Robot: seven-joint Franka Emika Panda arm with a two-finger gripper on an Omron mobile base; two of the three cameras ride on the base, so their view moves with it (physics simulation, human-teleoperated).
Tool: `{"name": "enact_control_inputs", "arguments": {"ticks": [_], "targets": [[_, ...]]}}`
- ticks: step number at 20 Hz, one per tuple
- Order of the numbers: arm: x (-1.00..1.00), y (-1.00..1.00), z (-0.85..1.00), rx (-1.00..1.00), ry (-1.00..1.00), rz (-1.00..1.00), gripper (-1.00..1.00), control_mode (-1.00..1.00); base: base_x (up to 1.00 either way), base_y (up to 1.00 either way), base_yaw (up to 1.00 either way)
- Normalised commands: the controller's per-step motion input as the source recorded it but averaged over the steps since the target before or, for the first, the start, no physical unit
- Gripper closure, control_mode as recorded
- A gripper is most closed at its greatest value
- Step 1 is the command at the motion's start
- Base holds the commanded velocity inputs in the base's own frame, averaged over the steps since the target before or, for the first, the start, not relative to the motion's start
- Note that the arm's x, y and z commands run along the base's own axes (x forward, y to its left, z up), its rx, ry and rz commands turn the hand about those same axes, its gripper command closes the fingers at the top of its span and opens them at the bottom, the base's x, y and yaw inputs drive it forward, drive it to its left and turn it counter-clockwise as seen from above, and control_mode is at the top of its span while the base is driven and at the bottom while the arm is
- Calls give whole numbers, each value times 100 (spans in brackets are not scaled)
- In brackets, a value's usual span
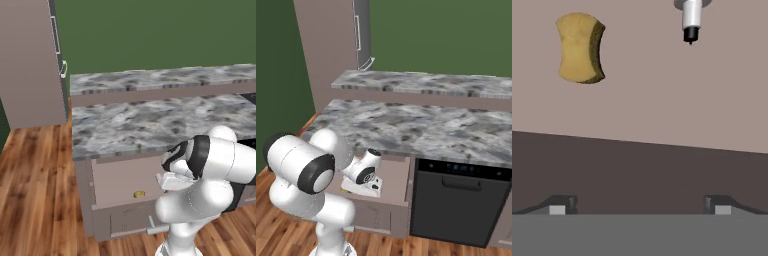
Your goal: Restock the sink supplies by placing the sponge and soap dispenser on the counter and next to the sink. Make sure the soap dispenser is upright.
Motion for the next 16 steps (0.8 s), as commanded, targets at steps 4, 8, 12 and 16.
{"name": "enact_control_inputs", "arguments": {"ticks": [4,8,12,16], "targets": [[11,0,0,0,5,0,-100,-100,0,0,0],[92,-2,-4,0,0,6,-100,-100,0,0,0],[71,-8,-16,-1,0,3,-100,-100,0,0,0],[61,-8,-30,-5,1,0,-100,-100,0,0,0]]}}
